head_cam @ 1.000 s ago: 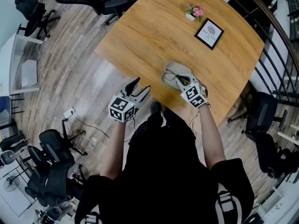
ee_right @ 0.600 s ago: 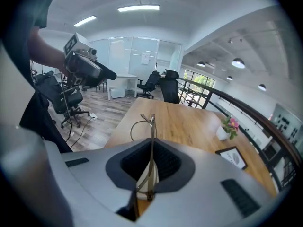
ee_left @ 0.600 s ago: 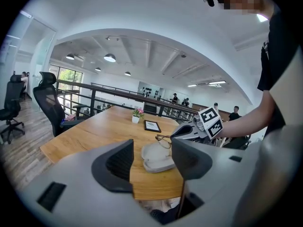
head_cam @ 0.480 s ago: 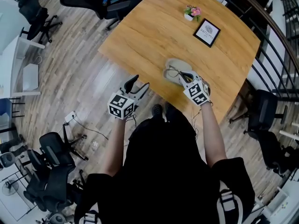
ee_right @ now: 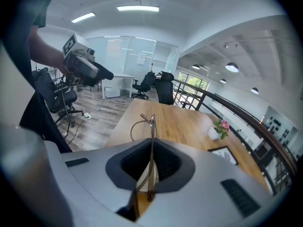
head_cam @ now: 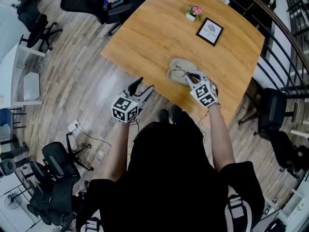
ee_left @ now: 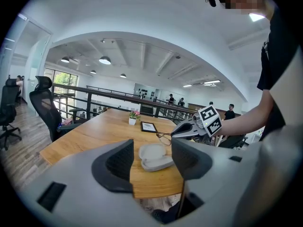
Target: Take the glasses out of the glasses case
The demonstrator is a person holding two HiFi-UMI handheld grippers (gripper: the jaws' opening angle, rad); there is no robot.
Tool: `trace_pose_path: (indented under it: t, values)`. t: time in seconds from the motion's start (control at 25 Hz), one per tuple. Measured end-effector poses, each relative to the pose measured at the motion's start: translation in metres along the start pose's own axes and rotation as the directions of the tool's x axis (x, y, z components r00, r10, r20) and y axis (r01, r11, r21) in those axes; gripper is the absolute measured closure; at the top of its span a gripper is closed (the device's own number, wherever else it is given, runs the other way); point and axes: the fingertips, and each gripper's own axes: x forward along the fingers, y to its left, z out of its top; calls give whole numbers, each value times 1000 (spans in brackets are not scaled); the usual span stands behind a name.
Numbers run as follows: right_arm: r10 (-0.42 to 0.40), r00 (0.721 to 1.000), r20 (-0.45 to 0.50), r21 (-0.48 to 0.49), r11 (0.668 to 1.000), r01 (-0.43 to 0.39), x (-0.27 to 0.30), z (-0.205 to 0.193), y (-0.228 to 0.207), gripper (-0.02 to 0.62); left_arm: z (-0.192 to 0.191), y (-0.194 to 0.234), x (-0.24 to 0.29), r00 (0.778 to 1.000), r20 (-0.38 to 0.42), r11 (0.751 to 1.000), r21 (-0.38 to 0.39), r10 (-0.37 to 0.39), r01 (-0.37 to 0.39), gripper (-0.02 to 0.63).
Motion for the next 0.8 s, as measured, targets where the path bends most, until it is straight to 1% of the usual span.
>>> trace_pose_path:
  t: [0.24, 0.48, 0.8]
  values:
    - [-7, 1000, -8, 0, 1000, 7, -1, -1, 1, 571, 3, 1, 1, 1000, 8, 1000, 5, -14, 14, 341]
    - [-16, 1000, -16, 7, 1000, 16, -3, -1, 1, 571, 0, 3, 2, 1000, -1, 1000, 2, -26, 26, 341]
    - [-14, 1000, -26, 21, 1000, 15, 0, -5, 0, 571, -2, 5, 4, 1000, -4, 1000, -4, -20, 20, 341]
